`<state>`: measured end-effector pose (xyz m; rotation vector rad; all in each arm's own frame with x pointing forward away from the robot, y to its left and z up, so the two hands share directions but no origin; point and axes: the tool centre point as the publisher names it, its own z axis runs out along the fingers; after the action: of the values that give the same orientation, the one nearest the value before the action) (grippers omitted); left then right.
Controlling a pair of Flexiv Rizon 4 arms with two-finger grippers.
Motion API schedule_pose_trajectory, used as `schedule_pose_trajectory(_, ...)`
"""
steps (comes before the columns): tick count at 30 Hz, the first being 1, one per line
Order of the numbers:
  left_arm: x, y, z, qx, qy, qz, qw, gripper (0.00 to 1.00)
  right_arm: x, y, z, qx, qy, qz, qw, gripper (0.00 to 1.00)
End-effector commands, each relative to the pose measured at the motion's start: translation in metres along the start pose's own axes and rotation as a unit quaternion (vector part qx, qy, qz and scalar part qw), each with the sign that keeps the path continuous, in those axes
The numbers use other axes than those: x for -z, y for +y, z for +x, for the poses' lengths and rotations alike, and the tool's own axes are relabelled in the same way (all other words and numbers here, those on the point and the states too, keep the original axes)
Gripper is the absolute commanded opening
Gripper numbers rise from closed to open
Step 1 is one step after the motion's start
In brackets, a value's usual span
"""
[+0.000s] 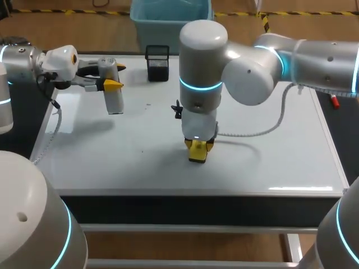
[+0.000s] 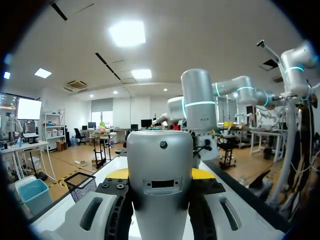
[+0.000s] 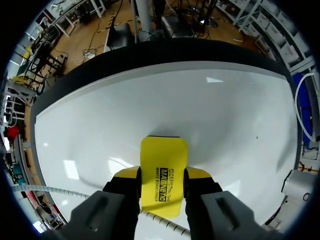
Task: Pick up the inspection probe, press it on each red-marked spot on the whiteboard one by one, put down the probe, pick up the eraser, and wipe off all the red marks.
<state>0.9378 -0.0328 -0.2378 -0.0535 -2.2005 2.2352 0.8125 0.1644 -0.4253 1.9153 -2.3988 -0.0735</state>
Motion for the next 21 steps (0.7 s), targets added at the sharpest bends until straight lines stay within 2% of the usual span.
schedule_pose_trajectory(1,0.000,-0.001,0.000,0.000,0.001,0.000,1.000,0.00,0.000,-0.001,0.013,-0.009,0.000,0.001,1.000,0.00)
schedule_pose_trajectory(16,0.000,-0.001,0.000,0.000,0.001,0.000,1.000,0.00,-0.010,-0.003,0.076,-0.086,0.020,-0.008,0.996,0.00)
schedule_pose_trajectory(21,0.000,-0.001,0.000,0.000,0.001,0.000,1.000,0.00,-0.004,-0.005,0.087,-0.100,0.024,-0.003,0.995,0.00)
